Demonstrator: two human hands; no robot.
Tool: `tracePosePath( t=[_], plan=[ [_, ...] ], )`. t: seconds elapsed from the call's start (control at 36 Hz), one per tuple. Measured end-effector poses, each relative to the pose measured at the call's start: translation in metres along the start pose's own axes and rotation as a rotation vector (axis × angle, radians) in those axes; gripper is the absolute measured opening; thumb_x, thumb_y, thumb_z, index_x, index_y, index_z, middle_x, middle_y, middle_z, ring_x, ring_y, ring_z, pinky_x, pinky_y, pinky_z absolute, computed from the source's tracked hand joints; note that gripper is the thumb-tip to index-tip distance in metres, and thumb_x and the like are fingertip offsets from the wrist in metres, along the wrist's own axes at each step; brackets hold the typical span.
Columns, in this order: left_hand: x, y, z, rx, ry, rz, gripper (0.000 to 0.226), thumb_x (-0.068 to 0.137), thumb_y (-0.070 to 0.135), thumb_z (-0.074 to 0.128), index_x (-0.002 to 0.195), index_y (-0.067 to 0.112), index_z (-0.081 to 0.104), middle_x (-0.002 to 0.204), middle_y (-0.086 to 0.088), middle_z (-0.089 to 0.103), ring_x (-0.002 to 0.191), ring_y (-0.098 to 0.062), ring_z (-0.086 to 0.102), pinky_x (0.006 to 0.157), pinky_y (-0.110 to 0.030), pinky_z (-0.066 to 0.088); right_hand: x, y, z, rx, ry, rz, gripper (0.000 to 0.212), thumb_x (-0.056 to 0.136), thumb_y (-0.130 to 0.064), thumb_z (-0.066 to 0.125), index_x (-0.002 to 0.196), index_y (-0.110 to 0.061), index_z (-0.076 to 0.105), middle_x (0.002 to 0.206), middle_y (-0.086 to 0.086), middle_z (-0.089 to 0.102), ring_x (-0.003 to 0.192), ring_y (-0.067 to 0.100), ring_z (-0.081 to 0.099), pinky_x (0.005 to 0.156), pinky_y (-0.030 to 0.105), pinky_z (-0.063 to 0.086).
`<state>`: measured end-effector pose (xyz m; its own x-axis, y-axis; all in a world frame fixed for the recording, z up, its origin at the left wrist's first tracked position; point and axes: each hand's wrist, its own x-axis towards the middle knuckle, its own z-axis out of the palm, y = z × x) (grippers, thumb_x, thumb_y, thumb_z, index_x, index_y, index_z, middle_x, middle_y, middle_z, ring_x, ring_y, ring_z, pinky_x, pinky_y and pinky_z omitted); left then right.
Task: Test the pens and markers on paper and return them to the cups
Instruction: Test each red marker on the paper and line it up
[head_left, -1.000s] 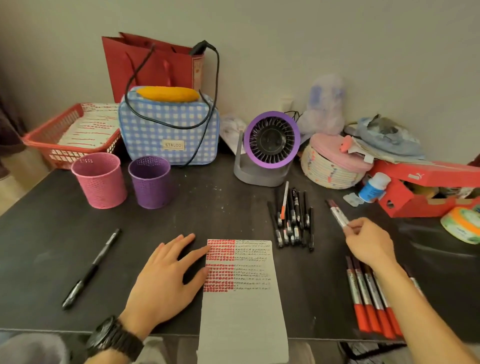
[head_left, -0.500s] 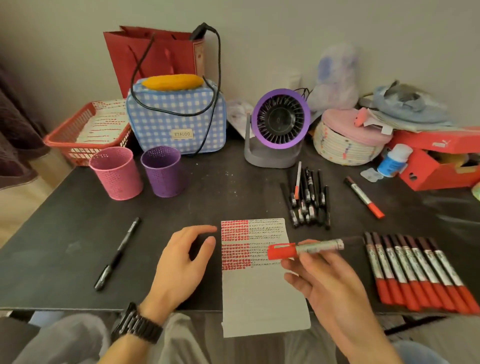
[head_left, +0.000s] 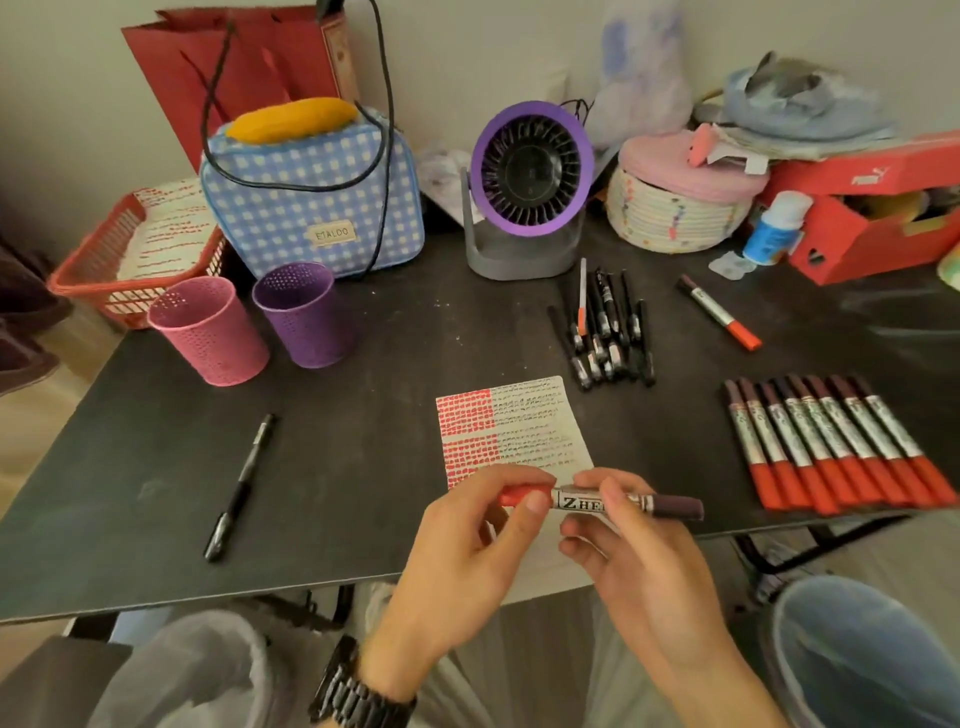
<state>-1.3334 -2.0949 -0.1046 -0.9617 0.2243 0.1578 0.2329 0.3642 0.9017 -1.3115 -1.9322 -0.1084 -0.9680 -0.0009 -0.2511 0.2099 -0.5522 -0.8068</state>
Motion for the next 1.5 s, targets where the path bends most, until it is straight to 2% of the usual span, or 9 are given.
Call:
tracePosePath(
  t=[0.19,0.42,0.53,0.61,0.83,1.0,1.14,1.31,1.5],
  plan=[
    [0.006,0.005,0.023,0.549,0.238,0.150,0.039,0.103,0.038,0.033,0.069,0.022,0.046,0.064,0.008,0.052,0.060,-0.013,0.047,0.050,-0.038,0.043,0.003,-0.004,0.028,0.450,0.095,-0.065,0.011,0.080,-0.017,0.059,0.071,-0.013,0.064,0.073,0.005,0.056,0.075,0.021,0.058,0.078,0.034,0.047],
    [-0.002,0.009,0.017,0.728,0.408,0.303,0.052,0.105,0.024,0.039,0.053,0.022,0.042,0.047,0.006,0.041,0.046,-0.015,0.035,0.047,-0.026,0.018,0.025,-0.013,0.050,0.485,0.299,0.073,0.054,0.094,-0.030,0.054,0.050,-0.025,0.023,0.045,-0.007,0.015,0.040,0.013,0.011,0.040,0.025,0.020],
    [-0.024,0.005,0.011,0.473,0.250,-0.183,0.040,0.092,0.031,0.034,0.056,0.018,0.045,0.043,0.001,0.047,0.047,-0.027,0.049,0.049,-0.032,0.037,0.034,-0.034,0.036,0.426,0.142,0.031,0.048,0.077,-0.026,0.059,0.045,-0.025,0.024,0.040,-0.010,0.014,0.032,0.009,0.012,0.035,0.017,0.018],
    [-0.041,-0.015,-0.017,0.283,0.354,-0.367,0.054,0.092,0.053,0.020,0.050,0.020,0.034,0.040,0.003,0.039,0.047,-0.020,0.038,0.055,-0.041,0.031,0.053,-0.073,0.004,0.437,0.141,-0.134,0.050,0.087,-0.024,0.057,0.051,-0.027,0.023,0.044,-0.009,0.013,0.036,0.011,0.012,0.036,0.024,0.021],
    [0.006,-0.022,-0.034,0.059,0.470,-0.293,0.072,0.098,0.069,0.019,0.045,0.027,0.045,0.048,0.008,0.046,0.050,-0.010,0.041,0.065,-0.050,0.043,0.086,-0.051,-0.003,0.337,-0.015,0.138,0.055,0.096,-0.059,0.050,0.060,-0.018,0.053,0.070,-0.001,0.053,0.066,0.014,0.055,0.068,0.029,0.050],
    [0.023,-0.045,-0.047,0.251,0.253,-0.208,0.060,0.094,0.069,0.027,0.091,0.023,0.065,0.093,0.016,0.063,0.094,-0.005,0.056,0.080,-0.029,0.045,0.084,-0.037,-0.002,-0.009,-0.033,0.206,0.076,0.087,-0.082,0.036,0.097,-0.018,0.076,0.074,0.004,0.064,0.057,0.012,0.055,0.049,0.024,0.046],
    [0.025,-0.065,-0.046,0.404,0.153,-0.116,0.015,0.093,0.039,0.056,0.103,0.027,0.056,0.120,0.019,0.062,0.128,-0.005,0.048,0.097,-0.027,0.039,0.080,-0.023,0.008,-0.222,-0.038,0.093,0.041,0.082,-0.060,0.066,0.091,-0.021,0.077,0.082,0.008,0.072,0.066,0.016,0.067,0.054,0.027,0.055],
    [0.030,-0.075,-0.046,0.467,0.149,-0.158,0.017,0.087,0.033,0.068,0.099,0.024,0.059,0.104,0.046,0.047,0.126,0.003,0.044,0.089,0.002,0.027,0.086,-0.009,0.021,-0.555,-0.055,-0.126,0.018,0.092,-0.032,0.074,0.085,-0.015,0.070,0.064,0.009,0.067,0.051,0.018,0.062,0.045,0.027,0.050],
    [0.031,-0.071,-0.046,0.493,0.122,-0.170,0.016,0.086,0.049,0.057,0.085,0.042,0.042,0.129,0.020,0.060,0.131,-0.008,0.046,0.106,-0.030,0.035,0.086,0.013,0.020,-0.784,0.058,-0.369,0.035,0.090,-0.027,0.077,0.061,-0.025,0.057,0.051,0.001,0.061,0.044,0.011,0.058,0.044,0.023,0.044]
  ],
)
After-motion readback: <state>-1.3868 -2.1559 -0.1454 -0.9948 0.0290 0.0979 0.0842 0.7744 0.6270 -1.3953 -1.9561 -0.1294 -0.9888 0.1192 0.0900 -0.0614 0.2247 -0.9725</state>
